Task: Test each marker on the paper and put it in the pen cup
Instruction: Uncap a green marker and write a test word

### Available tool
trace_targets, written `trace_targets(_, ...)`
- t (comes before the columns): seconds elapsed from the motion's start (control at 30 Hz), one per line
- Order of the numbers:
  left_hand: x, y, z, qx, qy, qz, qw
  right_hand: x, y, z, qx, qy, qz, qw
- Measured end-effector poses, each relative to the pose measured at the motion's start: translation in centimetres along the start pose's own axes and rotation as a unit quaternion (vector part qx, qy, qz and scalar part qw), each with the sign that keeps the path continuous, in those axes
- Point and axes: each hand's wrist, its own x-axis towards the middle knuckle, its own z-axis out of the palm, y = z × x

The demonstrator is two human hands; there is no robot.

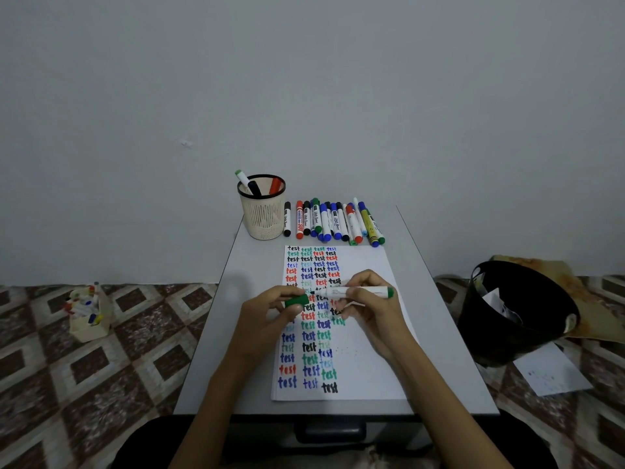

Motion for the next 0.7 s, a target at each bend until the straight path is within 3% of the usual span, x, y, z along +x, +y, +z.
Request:
trace_targets(0.3,-0.2,0.3,0.0,-0.020,-0.027,0.006,0.999,-0.3,0.3,0.4,-0.082,-0.051,0.008,0.995)
trace_targets(0.43,-0.2,0.4,-0.4,-0.097,-0.002,-0.019,0.995,-0.4,0.9,0.5,-0.149,-0.032,-0.028,0.988)
trace_targets(0.57,-0.1,0.6,-0.6,-0.146,0.021,-0.022,0.989,0.0,2.2,0.1,-0.269,-0.028,-0.129,0.954)
trace_targets(0.7,-0.1,0.5,-0.7,-0.152,0.021,-0.020,0.988,0.0,2.7,-0.1,-0.406,-0.057,-0.158,0.898)
